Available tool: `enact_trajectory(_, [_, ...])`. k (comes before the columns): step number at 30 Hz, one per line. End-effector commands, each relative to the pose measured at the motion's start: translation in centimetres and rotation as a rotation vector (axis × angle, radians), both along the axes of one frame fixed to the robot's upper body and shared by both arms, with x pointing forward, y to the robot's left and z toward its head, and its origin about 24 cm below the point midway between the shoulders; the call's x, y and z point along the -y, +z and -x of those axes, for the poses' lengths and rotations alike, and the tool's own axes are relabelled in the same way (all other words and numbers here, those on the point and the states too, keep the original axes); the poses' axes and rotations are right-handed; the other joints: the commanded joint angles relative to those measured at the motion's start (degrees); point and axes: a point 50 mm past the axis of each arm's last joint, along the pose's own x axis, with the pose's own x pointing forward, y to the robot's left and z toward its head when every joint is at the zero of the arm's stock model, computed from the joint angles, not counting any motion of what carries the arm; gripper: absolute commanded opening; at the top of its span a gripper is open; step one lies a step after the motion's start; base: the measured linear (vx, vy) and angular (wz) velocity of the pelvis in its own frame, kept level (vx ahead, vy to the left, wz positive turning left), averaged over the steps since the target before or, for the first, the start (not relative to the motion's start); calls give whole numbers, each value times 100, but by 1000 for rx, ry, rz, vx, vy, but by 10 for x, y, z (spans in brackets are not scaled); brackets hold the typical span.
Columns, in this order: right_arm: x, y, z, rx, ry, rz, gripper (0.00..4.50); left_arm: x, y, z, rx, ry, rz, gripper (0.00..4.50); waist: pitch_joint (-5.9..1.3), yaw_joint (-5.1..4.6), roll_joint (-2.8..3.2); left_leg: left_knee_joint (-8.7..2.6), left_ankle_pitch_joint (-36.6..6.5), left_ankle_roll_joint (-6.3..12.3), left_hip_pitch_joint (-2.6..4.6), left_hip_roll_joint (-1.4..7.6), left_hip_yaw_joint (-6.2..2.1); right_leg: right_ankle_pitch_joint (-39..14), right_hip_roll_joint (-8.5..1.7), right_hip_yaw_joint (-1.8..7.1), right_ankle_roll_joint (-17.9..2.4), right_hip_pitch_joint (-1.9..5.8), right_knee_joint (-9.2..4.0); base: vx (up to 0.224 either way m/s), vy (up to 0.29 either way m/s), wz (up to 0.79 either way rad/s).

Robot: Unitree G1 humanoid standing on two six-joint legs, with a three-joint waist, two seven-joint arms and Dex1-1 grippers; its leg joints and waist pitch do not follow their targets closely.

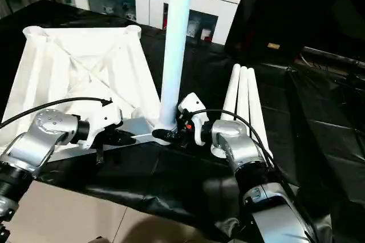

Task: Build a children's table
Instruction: Insert table leg to table base

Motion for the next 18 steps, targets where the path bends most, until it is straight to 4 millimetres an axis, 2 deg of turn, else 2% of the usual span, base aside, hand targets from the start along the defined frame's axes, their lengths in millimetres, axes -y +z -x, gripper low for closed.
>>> enact_trajectory(1, [-2,-3,4,-11,34,11,298,6,-1,3,-5,-47,-2,0,-369,2,90,-349,-628,125,27,168,-13,-582,-462,319,-1131,339,-308,0,0,0])
enact_trajectory(5, [-1,-5,5,-18,21,14,278,6,-4,4,-18,-54,-14,0,-368,-2,96,-351,-702,103,32,169,-14,-635,-461,319,-1144,340,-314,0,0,0])
enact_trajectory(10, [0,-9,6,-28,7,17,274,6,-5,3,-21,-53,-17,0,-368,4,107,-353,-748,68,42,172,-16,-707,-461,320,-1113,334,-324,0,0,0])
enact_trajectory(11, [1,-12,7,-36,-12,19,273,7,-5,4,-24,-51,-12,0,-370,4,144,-356,-761,51,41,172,-21,-658,-458,320,-1126,337,-319,0,0,0])
enact_trajectory(13, [2,-14,7,-41,-32,17,272,8,-5,4,-27,-49,-8,0,-376,4,127,-356,-761,35,36,169,-22,-600,-456,317,-1145,348,-311,0,0,0])
enact_trajectory(14, [2,-16,6,-46,-60,14,272,9,-6,3,-31,-42,0,0,-370,9,163,-360,-816,22,46,169,-27,-645,-462,317,-1153,341,-316,0,0,0])
enact_trajectory(15, [2,-19,4,-55,-121,6,272,11,-7,1,-29,-18,9,0,-368,4,159,-363,-833,6,45,169,-23,-657,-460,320,-1151,338,-324,0,0,0])
enact_trajectory(16, [2,-19,4,-55,-125,5,272,11,-7,1,-28,-17,10,0,-355,-1,155,-370,-892,-17,51,171,-23,-736,-458,318,-1150,324,-338,0,0,0])
enact_trajectory(18, [2,-25,1,-75,-245,-2,272,15,-9,-5,-7,56,21,0,-331,-18,149,-383,-1218,-122,68,167,-31,-1339,-471,316,-1045,305,-403,0,0,0])
